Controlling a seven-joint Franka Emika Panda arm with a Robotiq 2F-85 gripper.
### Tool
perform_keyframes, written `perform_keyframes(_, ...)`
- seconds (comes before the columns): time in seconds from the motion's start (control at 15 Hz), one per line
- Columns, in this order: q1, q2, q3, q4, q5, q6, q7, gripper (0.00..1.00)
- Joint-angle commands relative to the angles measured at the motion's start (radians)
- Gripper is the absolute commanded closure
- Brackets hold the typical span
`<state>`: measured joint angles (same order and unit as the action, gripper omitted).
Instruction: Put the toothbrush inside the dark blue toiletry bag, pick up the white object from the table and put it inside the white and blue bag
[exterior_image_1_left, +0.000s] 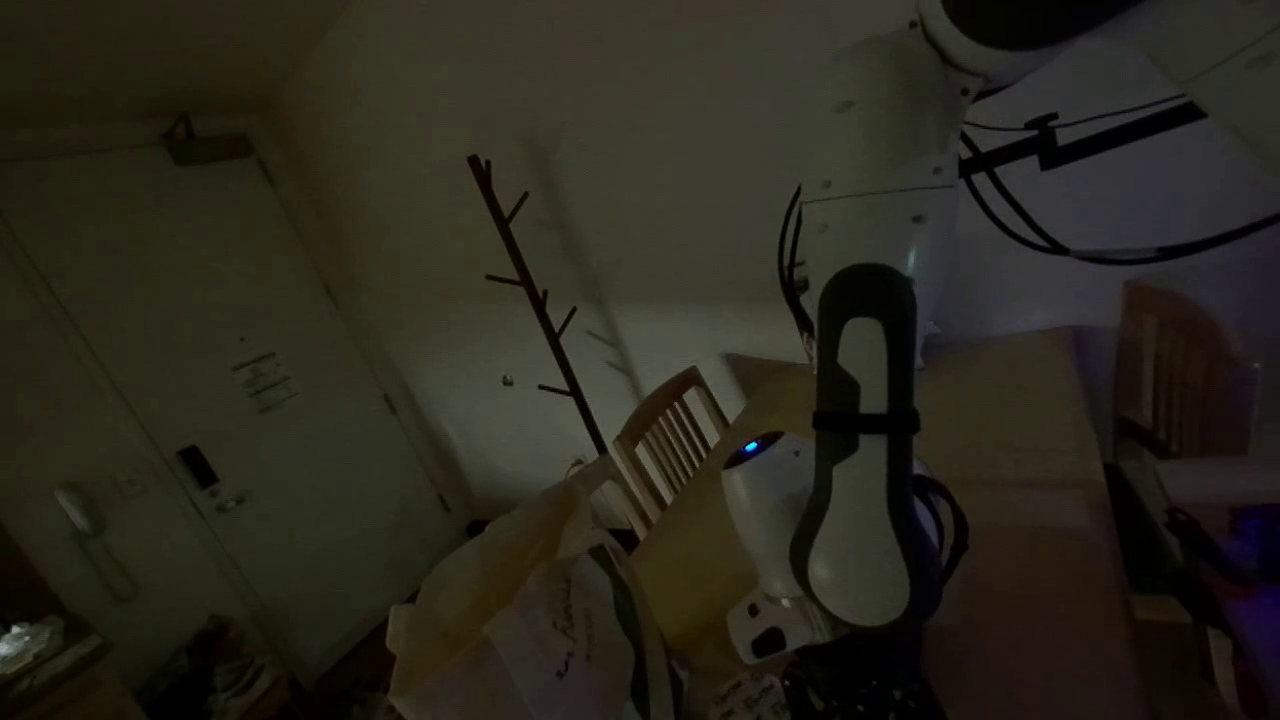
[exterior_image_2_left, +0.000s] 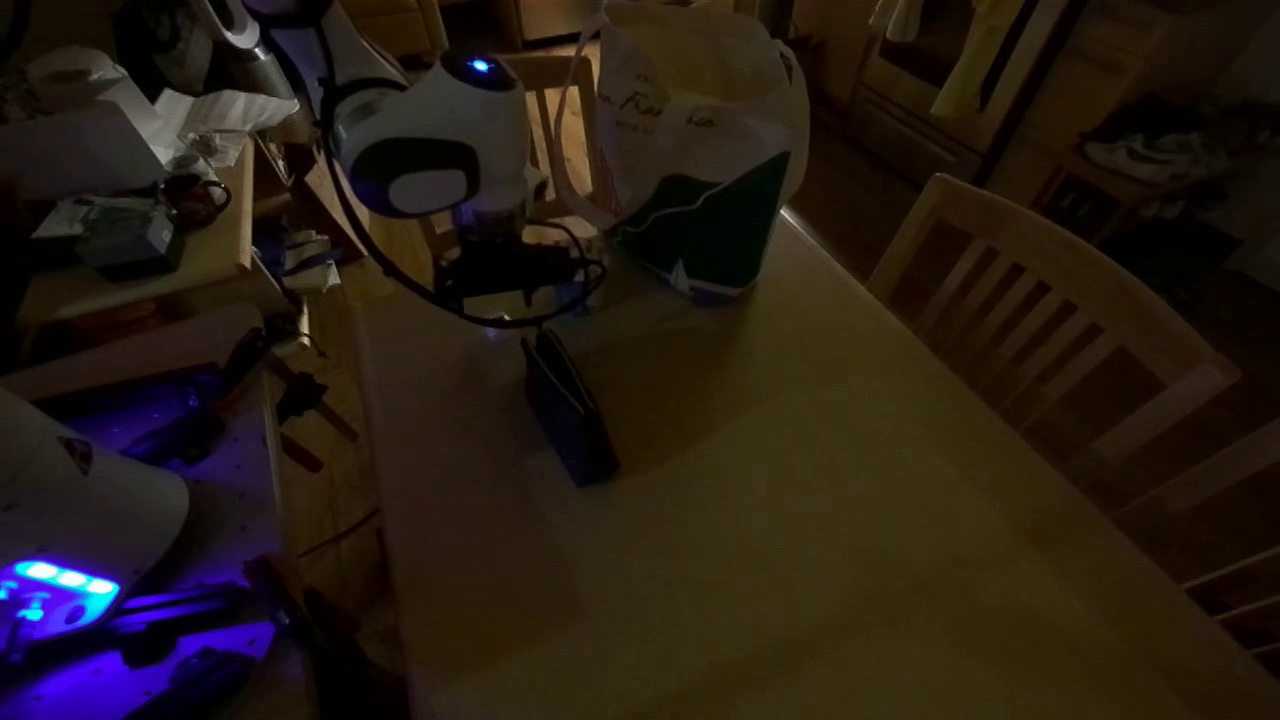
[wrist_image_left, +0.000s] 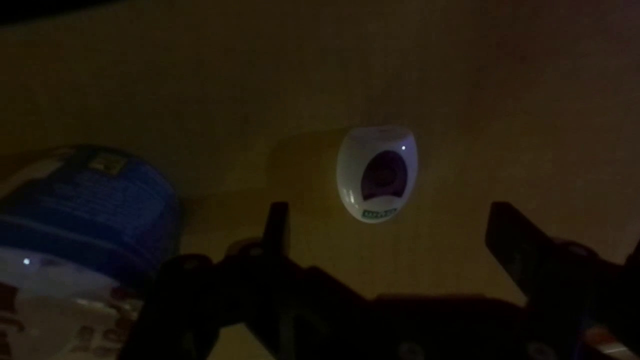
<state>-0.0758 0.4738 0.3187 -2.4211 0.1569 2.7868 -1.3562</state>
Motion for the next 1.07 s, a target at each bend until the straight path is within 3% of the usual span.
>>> perform_keyframes(0.0, 0.024, 0.014, -0.018, 0.012, -0.037, 0.004, 0.087, 0.00)
perform_keyframes(0.33, 0.005, 0.034, 0.008, 0.034, -0.026, -0.016, 0.092, 0.00)
perform_keyframes(0.87, 0.045, 0.054, -0.058, 0.038, -0.122, -0.072, 0.163, 0.00)
perform_keyframes(0.93, 0.044, 0.060, -0.061, 0.044, -0.133, -0.081, 0.163, 0.25)
perform_keyframes(1.0, 0.046, 0.064, -0.064, 0.049, -0.143, -0.087, 0.162, 0.27)
